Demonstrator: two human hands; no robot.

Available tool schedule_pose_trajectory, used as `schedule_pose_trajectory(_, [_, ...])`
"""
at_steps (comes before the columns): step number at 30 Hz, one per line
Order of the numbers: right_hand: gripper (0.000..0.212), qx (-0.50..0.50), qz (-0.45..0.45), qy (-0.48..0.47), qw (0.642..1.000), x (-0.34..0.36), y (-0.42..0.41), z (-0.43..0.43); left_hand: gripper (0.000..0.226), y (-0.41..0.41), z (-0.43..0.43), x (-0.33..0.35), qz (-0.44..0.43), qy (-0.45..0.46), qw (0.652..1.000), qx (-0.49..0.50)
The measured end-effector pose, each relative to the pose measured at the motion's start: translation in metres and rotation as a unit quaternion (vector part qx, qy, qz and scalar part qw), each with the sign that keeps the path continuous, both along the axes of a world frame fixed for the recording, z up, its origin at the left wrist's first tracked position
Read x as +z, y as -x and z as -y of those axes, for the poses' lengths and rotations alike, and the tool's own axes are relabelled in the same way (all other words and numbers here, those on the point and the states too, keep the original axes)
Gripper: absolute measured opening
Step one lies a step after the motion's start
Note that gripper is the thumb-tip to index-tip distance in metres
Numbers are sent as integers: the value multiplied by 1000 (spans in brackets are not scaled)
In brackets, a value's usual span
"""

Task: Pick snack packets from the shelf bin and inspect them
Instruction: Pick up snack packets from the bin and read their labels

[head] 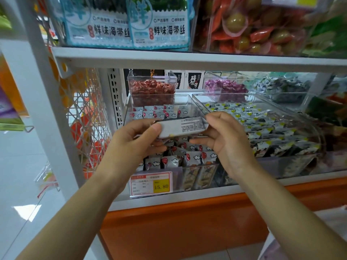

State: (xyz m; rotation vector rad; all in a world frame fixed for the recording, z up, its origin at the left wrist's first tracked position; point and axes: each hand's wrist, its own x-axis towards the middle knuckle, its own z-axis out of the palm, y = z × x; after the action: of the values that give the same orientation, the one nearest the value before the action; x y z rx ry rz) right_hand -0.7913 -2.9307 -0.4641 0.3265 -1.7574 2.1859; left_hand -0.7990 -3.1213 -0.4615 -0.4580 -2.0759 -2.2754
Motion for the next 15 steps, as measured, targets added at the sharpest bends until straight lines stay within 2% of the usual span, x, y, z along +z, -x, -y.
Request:
schedule_pose_trajectory(3, [9, -44, -15, -94, 994, -2, -1, 0, 34, -2, 1, 0, -33, 57, 998, 4])
schedule_pose_trajectory(7, [12, -77, -32, -119, 989, -1, -4, 3, 24, -5, 2, 2, -70, 109, 991, 18])
schedule_pose_trajectory(11, [16, -136, -46, -185, 972, -2, -3, 2, 21, -5, 1, 2, -100, 171, 980, 30])
schedule_pose_trajectory(15, [17, -128, -66, -215, 966, -2, -5, 5, 9, -6, -2, 3, -96, 190, 976, 54])
